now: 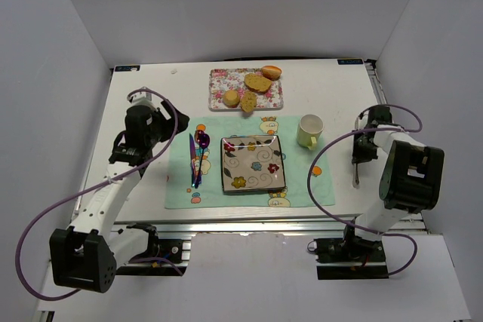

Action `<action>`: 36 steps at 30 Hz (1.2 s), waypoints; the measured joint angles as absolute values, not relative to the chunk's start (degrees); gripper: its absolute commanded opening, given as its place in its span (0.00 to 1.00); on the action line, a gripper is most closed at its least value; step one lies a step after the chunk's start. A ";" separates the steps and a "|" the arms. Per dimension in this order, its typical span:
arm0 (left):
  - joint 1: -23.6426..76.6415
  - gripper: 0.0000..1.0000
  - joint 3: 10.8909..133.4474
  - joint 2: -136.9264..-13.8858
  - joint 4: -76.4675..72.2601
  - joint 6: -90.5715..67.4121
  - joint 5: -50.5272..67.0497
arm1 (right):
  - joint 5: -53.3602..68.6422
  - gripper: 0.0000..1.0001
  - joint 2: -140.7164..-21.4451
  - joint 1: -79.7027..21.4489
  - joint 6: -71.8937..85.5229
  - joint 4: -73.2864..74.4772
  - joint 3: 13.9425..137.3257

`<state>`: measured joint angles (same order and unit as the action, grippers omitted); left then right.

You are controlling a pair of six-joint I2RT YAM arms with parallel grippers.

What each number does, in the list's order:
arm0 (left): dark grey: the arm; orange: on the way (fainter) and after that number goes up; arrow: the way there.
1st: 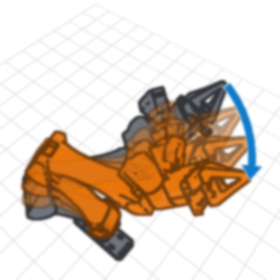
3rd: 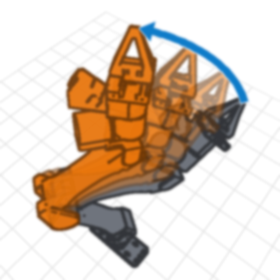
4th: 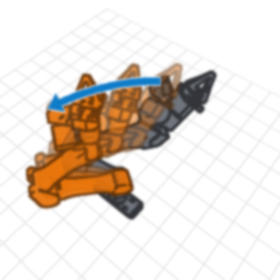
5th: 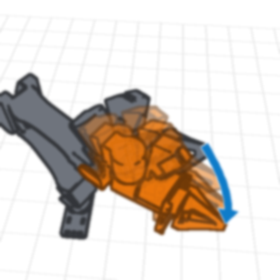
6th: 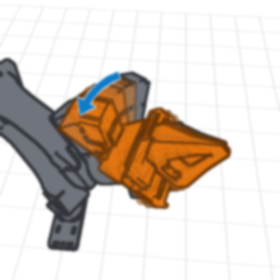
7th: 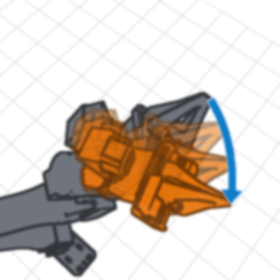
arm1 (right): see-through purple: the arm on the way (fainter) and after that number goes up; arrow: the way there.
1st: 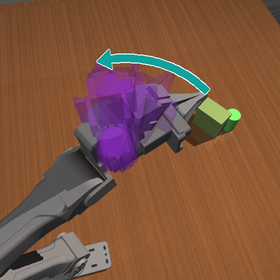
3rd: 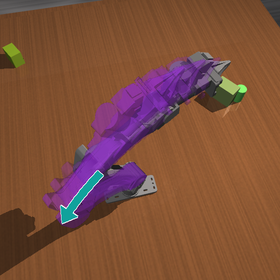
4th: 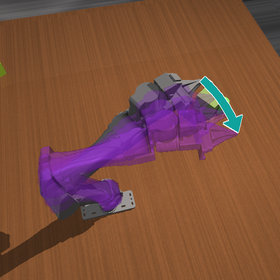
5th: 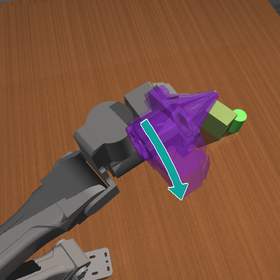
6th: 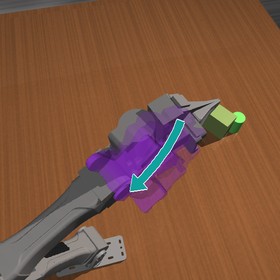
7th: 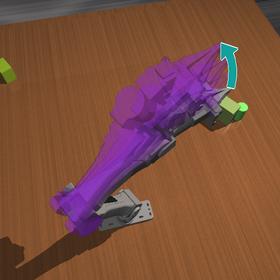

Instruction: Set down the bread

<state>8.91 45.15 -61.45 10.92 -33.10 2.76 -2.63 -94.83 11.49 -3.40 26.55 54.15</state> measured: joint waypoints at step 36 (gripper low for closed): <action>8.91 0.92 45.01 -54.08 9.08 -34.59 2.11 | 21.02 0.43 -105.51 -21.19 -37.54 32.05 99.33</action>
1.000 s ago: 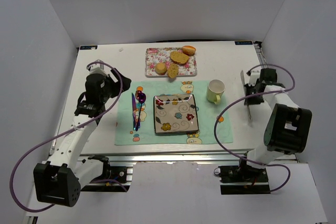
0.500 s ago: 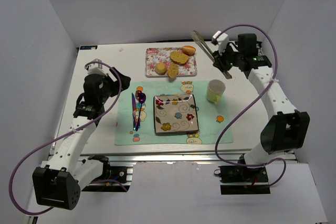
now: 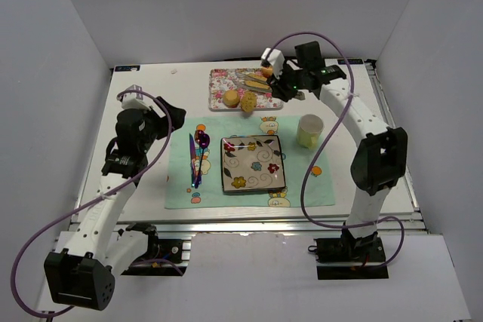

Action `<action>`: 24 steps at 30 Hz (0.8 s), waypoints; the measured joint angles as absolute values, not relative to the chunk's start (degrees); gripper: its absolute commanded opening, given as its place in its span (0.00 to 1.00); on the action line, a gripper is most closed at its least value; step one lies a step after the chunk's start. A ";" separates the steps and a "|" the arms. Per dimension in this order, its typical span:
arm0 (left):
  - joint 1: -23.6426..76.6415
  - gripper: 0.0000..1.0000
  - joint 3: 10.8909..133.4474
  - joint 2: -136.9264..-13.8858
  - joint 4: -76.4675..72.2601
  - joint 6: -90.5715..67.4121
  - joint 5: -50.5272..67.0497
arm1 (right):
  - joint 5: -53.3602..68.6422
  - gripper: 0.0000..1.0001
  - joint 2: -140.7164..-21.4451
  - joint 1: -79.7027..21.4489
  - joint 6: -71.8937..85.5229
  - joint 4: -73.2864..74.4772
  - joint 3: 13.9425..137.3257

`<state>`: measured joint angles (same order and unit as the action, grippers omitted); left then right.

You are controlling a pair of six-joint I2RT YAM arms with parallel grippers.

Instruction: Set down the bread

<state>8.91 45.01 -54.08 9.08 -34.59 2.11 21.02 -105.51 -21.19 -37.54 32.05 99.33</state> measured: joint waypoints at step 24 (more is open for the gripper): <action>8.91 0.92 43.09 -51.70 9.47 -36.32 -0.71 | -3.31 0.42 -106.72 -34.28 -8.82 31.42 92.44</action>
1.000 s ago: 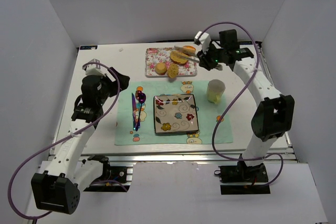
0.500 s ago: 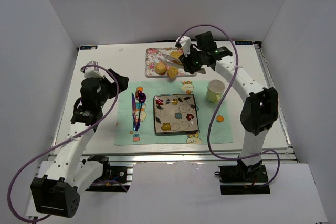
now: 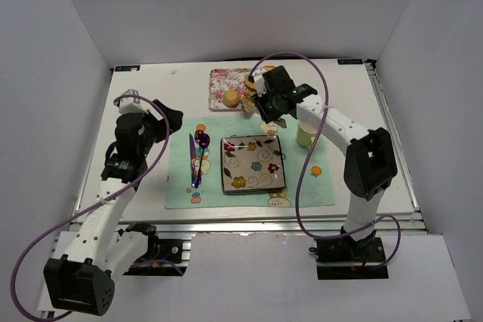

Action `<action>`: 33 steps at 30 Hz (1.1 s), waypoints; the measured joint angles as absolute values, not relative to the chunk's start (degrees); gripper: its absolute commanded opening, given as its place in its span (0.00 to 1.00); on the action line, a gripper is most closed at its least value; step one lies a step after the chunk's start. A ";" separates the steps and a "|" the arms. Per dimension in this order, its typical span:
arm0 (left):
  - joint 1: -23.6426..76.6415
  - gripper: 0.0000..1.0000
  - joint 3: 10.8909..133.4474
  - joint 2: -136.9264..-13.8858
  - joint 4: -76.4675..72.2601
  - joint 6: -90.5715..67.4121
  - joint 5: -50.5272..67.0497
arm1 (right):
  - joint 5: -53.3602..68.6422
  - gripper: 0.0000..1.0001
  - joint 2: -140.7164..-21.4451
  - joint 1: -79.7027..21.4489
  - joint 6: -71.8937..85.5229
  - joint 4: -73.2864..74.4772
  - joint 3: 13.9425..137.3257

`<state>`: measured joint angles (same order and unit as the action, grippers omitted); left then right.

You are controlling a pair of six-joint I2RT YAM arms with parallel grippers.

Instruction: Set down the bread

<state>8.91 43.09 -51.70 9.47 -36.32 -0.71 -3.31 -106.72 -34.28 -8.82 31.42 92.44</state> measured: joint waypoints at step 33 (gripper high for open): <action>8.91 0.93 42.59 -52.05 9.21 -36.69 -0.91 | -7.84 0.43 -104.36 -37.89 0.43 30.26 87.18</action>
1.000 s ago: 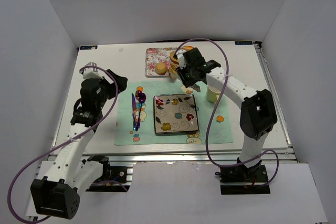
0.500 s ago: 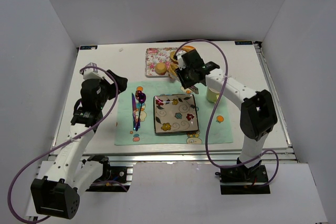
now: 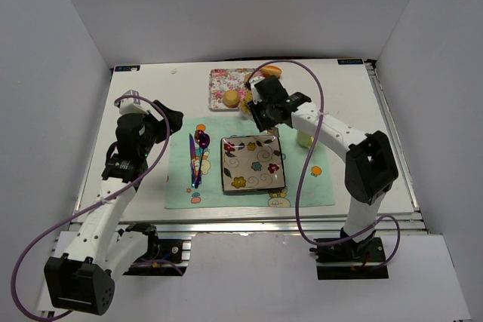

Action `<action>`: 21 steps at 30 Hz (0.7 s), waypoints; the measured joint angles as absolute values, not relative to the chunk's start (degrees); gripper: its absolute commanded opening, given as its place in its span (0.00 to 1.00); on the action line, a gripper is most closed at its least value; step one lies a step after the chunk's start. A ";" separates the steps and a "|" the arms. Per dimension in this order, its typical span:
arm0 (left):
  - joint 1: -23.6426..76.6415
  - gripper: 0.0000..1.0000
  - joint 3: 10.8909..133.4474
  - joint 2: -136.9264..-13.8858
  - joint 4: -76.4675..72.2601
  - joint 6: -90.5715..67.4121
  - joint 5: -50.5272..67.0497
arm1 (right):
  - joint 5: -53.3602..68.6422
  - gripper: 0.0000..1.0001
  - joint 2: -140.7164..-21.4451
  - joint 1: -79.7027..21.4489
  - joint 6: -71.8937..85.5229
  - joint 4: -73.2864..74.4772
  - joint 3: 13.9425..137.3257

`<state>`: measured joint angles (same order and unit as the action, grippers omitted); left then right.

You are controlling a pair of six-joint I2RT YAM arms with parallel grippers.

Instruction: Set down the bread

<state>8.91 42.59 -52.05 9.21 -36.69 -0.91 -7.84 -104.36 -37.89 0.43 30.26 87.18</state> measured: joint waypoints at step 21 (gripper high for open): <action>8.91 0.93 42.59 -50.92 8.97 -36.71 -1.04 | -10.72 0.00 -98.28 -38.00 -1.63 28.56 83.22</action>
<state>8.91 42.59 -50.92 8.97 -36.71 -1.04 -10.72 -98.28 -38.00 -1.63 28.56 83.22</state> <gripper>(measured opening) 0.919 0.253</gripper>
